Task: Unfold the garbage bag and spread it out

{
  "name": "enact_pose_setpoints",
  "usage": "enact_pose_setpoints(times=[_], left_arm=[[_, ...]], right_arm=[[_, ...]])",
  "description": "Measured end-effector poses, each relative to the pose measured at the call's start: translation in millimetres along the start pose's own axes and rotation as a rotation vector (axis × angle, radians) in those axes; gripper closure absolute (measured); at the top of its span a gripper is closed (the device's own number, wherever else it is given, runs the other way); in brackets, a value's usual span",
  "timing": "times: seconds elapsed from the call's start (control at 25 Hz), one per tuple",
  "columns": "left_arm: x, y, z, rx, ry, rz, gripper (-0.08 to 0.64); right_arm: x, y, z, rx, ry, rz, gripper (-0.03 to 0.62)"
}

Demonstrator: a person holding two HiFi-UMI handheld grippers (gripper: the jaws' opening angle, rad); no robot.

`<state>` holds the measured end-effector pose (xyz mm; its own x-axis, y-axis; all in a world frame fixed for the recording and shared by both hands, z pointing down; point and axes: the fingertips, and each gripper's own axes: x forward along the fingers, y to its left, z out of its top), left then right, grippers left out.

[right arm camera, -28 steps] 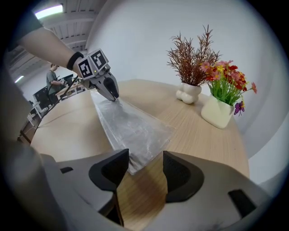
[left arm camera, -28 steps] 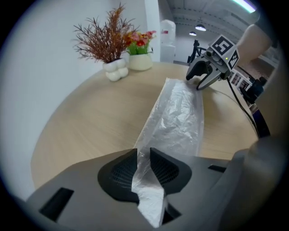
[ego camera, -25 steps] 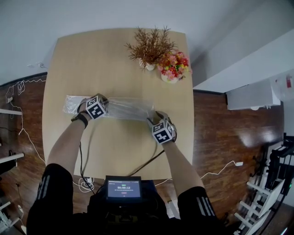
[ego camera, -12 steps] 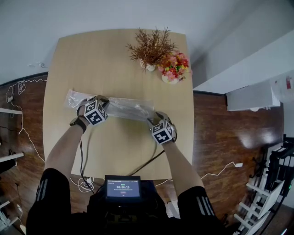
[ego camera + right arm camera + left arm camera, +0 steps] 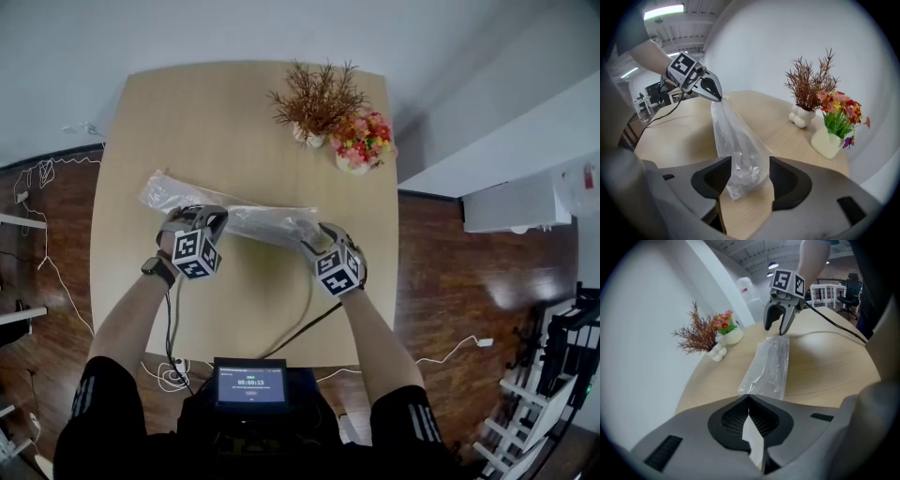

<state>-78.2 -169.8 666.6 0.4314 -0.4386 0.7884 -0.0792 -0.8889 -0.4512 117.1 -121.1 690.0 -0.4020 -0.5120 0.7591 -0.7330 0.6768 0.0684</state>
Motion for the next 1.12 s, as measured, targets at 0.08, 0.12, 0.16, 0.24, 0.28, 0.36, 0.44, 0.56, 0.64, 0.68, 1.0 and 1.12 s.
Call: enact_pose_setpoints(times=[0.08,0.12,0.16,0.24,0.28,0.36,0.44,0.56,0.64,0.68,1.0,1.12], left_arm=[[-7.0,-2.6,3.6,0.011,-0.015,0.016,0.560],[-10.4,-4.3,5.3,0.017,-0.022,0.022,0.560],[-13.4,-6.3,6.9,0.026,-0.027,0.026,0.560],[-18.3,-10.9,9.7,0.050,-0.033,0.033,0.560],[-20.3,-13.3,11.0,0.060,-0.036,0.036,0.560],[-24.3,-18.1,13.4,0.071,-0.042,0.040,0.560],[-28.5,-23.6,15.8,0.086,-0.048,0.044,0.560],[-32.0,-36.2,18.4,0.134,-0.051,0.044,0.560],[-33.1,-47.9,19.3,0.162,-0.052,0.034,0.560],[-33.9,-54.2,19.6,0.169,-0.052,0.026,0.560],[-38.1,-90.2,31.1,0.176,-0.086,-0.012,0.560],[-38.4,-97.5,36.1,0.178,-0.097,-0.020,0.560]], right_arm=[[-3.3,3.7,17.8,-0.025,-0.036,0.020,0.314],[-5.6,6.5,29.4,-0.041,-0.052,0.034,0.314],[-6.4,10.3,40.7,-0.056,-0.067,0.051,0.314],[-2.3,22.3,57.8,-0.085,-0.089,0.098,0.314],[0.4,29.5,65.8,-0.104,-0.098,0.122,0.314],[3.0,44.3,83.6,-0.158,-0.106,0.165,0.314],[5.8,59.7,97.9,-0.202,-0.108,0.219,0.316],[13.7,80.8,106.8,-0.211,-0.092,0.325,0.316],[16.6,91.4,108.4,-0.226,-0.059,0.383,0.318],[19.1,96.3,106.5,-0.239,-0.043,0.403,0.321],[40.3,120.9,75.2,-0.396,0.121,0.454,0.392],[46.4,126.0,59.9,-0.441,0.170,0.455,0.446]])
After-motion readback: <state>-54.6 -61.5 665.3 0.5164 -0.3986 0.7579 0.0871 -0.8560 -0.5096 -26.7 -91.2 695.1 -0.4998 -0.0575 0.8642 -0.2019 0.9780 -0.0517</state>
